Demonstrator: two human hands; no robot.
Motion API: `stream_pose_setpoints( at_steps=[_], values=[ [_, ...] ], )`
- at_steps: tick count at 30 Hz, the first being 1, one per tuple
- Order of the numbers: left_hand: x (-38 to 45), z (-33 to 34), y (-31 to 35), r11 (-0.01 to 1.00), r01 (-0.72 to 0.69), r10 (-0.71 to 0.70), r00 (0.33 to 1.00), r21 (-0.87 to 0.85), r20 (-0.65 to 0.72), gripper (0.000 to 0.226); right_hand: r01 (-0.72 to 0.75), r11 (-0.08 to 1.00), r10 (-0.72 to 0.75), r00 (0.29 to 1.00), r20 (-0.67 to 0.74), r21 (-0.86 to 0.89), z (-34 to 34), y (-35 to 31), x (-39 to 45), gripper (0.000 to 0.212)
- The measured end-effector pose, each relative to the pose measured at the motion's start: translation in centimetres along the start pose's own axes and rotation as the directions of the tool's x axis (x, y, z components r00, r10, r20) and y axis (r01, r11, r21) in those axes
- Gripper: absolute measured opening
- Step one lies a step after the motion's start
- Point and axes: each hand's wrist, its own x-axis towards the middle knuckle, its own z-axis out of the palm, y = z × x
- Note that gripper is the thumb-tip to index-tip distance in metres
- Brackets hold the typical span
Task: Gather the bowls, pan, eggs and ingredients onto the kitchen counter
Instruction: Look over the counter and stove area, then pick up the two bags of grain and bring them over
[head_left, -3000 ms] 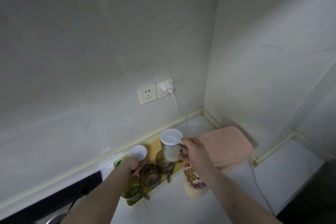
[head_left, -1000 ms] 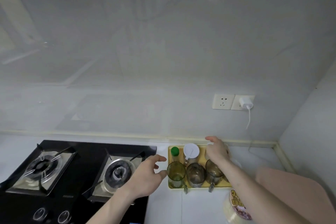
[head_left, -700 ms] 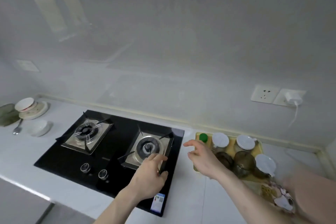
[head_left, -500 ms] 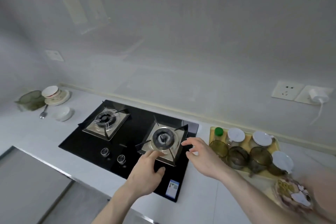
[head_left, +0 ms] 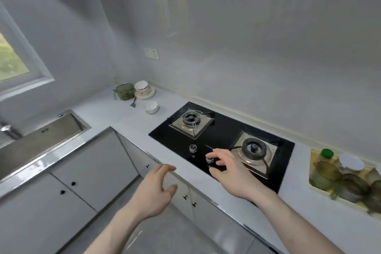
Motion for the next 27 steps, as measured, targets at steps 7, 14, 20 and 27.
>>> stream_pose_setpoints(
  at_steps=[7,14,20,27],
  values=[
    [-8.8,-7.2,-10.8,0.981,0.190,-0.192,0.971,-0.022,-0.146,0.049,0.169,0.985,-0.170,0.970,0.174,0.020,11.2,-9.8,2.7,0.036],
    [-14.5,-12.8,-19.0,0.929,0.355,-0.370,0.877,-0.107,-0.305,0.046,0.330,0.941,-0.334,0.875,0.351,0.072,19.9,-18.5,7.9,0.036],
    [-16.3,-17.2,-26.2,0.853,0.490,-0.519,0.764,-0.177,-0.383,0.046,0.423,0.896,-0.431,0.762,0.483,0.132,27.9,-24.7,14.7,0.034],
    [-15.2,-22.0,-33.5,0.777,0.586,-0.622,0.659,-0.231,-0.422,0.044,0.423,0.880,-0.464,0.663,0.588,0.217,34.9,-30.6,22.1,0.034]
  ],
)
